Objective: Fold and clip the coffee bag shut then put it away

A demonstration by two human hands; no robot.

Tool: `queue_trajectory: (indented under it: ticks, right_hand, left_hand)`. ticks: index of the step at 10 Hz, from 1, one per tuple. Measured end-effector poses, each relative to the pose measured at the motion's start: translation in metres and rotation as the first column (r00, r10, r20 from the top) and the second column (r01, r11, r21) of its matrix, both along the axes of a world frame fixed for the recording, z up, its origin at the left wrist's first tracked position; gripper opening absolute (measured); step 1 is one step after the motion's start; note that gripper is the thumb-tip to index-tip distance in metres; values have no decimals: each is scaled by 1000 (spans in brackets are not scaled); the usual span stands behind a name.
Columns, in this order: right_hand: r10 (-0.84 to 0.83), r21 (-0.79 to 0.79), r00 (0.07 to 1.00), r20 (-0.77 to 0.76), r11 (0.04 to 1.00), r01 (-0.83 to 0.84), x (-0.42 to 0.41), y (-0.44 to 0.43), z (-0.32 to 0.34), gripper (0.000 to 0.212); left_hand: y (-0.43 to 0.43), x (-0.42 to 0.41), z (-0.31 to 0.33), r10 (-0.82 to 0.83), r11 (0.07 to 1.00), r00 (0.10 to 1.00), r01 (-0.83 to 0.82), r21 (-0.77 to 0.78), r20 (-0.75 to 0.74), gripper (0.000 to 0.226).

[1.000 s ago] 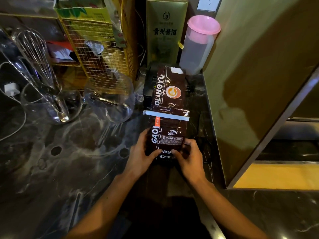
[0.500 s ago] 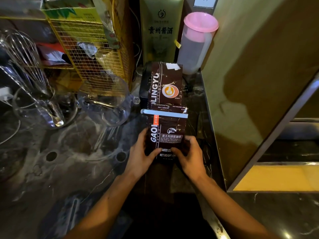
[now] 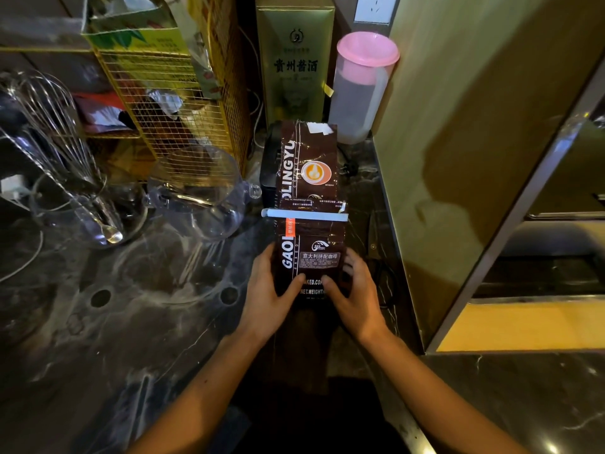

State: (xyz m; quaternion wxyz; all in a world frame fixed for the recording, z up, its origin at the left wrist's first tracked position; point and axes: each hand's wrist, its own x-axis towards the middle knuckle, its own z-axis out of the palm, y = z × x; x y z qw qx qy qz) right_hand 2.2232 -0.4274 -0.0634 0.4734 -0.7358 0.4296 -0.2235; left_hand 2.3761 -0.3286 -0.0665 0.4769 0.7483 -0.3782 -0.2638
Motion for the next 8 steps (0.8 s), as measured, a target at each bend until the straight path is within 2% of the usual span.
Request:
queue_trajectory:
  ticks: [2,5,6,8]
  right_hand:
    - [-25,9,999,48,1000,25,-3,7,9,69]
    - [24,-192,997,73,981,-9,-15,36,41,53]
    - [34,-225,999,30,974,-26,-18,47,52,51]
    - [-1,-419,997,-73,908,-30,-26,66,71,51]
  left_hand:
    - [7,-3,8,-2,1000,1000,3,-31,25,74]
    - [36,-10,37,-71,991,977,93,-100,201,50]
    - [48,-13,48,-106,989,963,129,-77,249,48]
    - [68,-15,65,-163,985,892,172,17,421,58]
